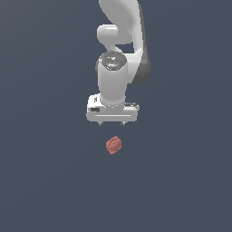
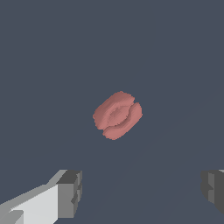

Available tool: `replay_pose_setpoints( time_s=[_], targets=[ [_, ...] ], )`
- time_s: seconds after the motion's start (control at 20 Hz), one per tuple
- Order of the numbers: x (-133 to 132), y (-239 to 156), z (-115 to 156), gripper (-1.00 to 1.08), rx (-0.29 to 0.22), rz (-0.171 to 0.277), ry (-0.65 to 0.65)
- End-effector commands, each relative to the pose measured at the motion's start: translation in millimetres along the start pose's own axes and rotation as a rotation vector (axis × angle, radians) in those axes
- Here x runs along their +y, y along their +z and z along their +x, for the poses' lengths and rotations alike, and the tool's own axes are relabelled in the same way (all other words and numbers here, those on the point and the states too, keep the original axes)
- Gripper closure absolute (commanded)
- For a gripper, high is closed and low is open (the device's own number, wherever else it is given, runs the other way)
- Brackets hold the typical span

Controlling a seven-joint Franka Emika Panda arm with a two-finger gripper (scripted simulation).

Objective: Pick up the object and move it to a goal position.

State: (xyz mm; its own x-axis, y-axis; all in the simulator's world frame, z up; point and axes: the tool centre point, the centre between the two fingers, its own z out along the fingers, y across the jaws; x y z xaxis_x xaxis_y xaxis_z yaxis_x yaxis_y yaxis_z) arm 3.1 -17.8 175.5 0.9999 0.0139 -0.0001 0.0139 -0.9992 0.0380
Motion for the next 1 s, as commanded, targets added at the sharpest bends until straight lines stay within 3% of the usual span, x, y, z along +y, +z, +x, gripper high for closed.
replay_pose_setpoints(
  time_s=[0.0,0.45,0.95],
  targets=[
    [0,0,0,-0.92,0.001,-0.001,-0.004],
    [-1,6,4,-0.92,-0.001,0.005,0.069],
    [-3,24,15,-0.92,-0.004,0.018,0.29]
  ],
)
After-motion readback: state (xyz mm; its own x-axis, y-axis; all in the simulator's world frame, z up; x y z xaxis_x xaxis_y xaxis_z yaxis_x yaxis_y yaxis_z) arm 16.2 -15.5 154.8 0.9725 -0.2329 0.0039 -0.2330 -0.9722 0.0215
